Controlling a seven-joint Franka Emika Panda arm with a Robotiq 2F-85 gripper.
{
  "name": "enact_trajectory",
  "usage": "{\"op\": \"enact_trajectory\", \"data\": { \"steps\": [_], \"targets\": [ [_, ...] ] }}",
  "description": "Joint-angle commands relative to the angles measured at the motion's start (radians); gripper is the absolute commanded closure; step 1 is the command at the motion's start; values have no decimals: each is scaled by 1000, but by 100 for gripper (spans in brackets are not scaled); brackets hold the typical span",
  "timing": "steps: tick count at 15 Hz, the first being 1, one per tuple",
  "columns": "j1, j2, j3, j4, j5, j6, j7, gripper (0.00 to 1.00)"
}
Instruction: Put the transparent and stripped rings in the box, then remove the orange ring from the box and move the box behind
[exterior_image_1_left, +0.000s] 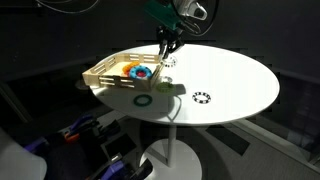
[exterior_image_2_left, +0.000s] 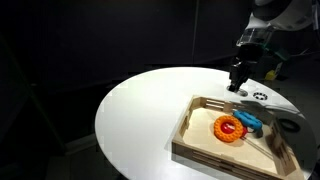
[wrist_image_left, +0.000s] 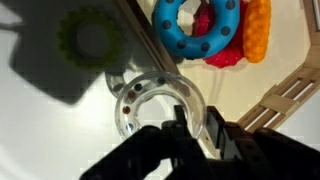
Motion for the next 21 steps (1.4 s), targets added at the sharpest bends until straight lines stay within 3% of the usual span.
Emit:
{"op": "enact_trajectory", "data": {
  "steps": [1, 10, 21],
  "targets": [
    [-11, -21, 10, 12, 61, -69, -61, 91],
    [6, -13, 32, 17, 152, -156, -132, 91],
    [61, -11, 66, -2, 120, -176, -125, 91]
  ]
}}
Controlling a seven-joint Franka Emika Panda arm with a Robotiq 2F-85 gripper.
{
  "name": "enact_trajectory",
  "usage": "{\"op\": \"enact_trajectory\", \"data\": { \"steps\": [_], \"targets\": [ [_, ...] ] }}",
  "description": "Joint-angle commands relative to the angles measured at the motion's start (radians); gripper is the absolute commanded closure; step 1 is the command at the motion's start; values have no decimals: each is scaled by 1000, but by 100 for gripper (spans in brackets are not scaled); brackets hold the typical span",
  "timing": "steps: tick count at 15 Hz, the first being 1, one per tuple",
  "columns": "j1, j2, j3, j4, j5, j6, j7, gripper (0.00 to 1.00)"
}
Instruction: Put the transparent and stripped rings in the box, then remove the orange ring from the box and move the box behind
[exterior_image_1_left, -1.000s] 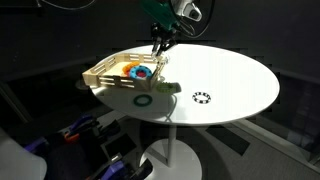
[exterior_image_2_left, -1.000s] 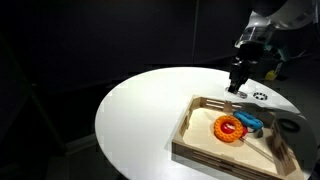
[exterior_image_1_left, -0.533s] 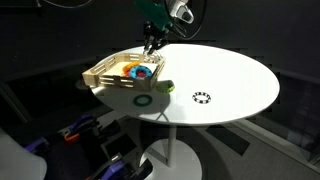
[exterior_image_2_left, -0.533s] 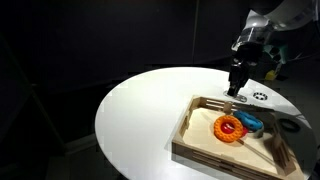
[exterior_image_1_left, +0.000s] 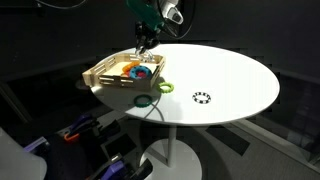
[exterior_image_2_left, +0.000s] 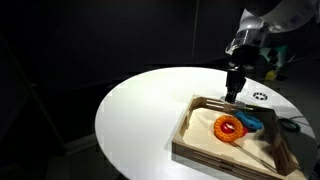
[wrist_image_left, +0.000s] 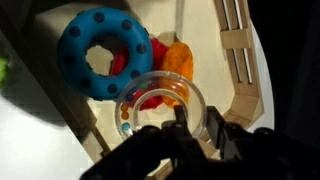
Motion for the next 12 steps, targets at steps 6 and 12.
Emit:
{"op": "enact_trajectory", "data": {
  "steps": [6, 12],
  "targets": [
    [13, 9, 5, 1, -46, -31, -6, 25],
    [12, 5, -15, -3, -176, 12, 26, 0]
  ]
}}
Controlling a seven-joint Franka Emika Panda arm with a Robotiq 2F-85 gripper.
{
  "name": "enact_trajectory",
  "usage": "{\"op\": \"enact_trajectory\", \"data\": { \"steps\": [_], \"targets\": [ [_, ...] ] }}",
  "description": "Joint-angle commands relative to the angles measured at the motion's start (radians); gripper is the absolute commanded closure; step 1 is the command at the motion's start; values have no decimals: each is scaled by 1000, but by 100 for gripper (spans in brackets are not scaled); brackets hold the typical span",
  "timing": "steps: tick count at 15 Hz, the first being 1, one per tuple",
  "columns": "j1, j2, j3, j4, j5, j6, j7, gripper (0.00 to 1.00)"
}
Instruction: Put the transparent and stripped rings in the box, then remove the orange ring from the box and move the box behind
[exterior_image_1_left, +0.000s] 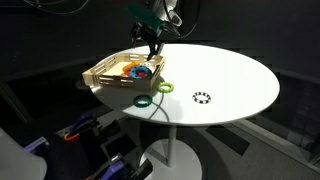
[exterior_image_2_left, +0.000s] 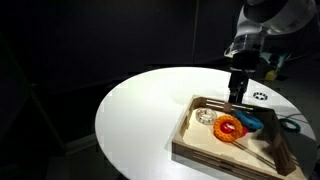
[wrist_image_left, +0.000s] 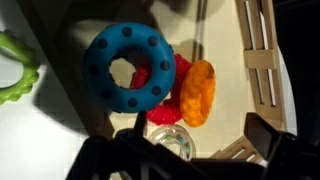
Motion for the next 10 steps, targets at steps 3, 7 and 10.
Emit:
{"op": "enact_trajectory", "data": {
  "steps": [3, 7, 10],
  "targets": [
    [-13, -10, -21, 1, -100, 32, 26, 0],
    [-32, -11, -41, 4, -123, 52, 30, 0],
    [-48, -16, -59, 2, -138, 75, 35, 0]
  ]
}}
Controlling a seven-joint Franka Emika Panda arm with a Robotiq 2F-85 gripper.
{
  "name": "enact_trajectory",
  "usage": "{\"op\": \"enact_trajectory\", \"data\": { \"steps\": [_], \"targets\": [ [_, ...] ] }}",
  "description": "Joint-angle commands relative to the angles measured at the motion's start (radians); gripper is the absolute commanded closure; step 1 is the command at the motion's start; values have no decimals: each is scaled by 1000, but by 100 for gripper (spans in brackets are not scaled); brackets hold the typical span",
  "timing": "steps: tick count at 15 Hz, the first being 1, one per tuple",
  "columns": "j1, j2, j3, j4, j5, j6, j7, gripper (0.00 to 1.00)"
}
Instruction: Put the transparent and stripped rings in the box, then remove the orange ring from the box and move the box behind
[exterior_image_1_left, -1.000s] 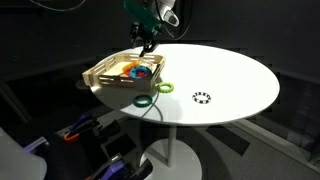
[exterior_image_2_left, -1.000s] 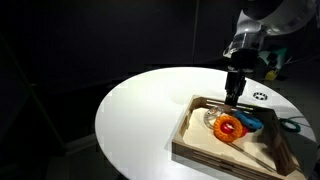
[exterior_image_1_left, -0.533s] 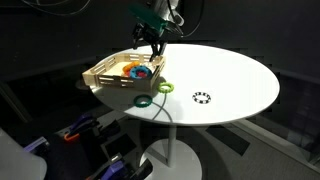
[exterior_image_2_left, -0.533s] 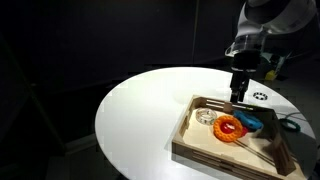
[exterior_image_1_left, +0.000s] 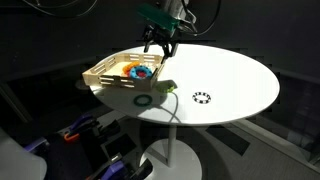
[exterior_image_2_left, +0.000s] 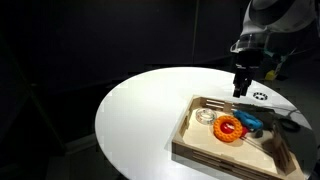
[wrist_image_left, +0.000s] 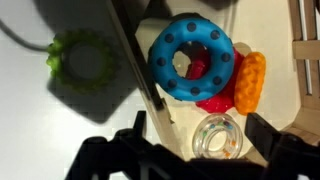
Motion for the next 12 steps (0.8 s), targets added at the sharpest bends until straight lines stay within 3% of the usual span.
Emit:
{"op": "enact_trajectory", "data": {
  "steps": [1, 12],
  "targets": [
    [-22, -18, -18, -4, -47, 30, 36, 0],
    [-96, -19, -108, -24, -196, 146, 120, 0]
  ]
}}
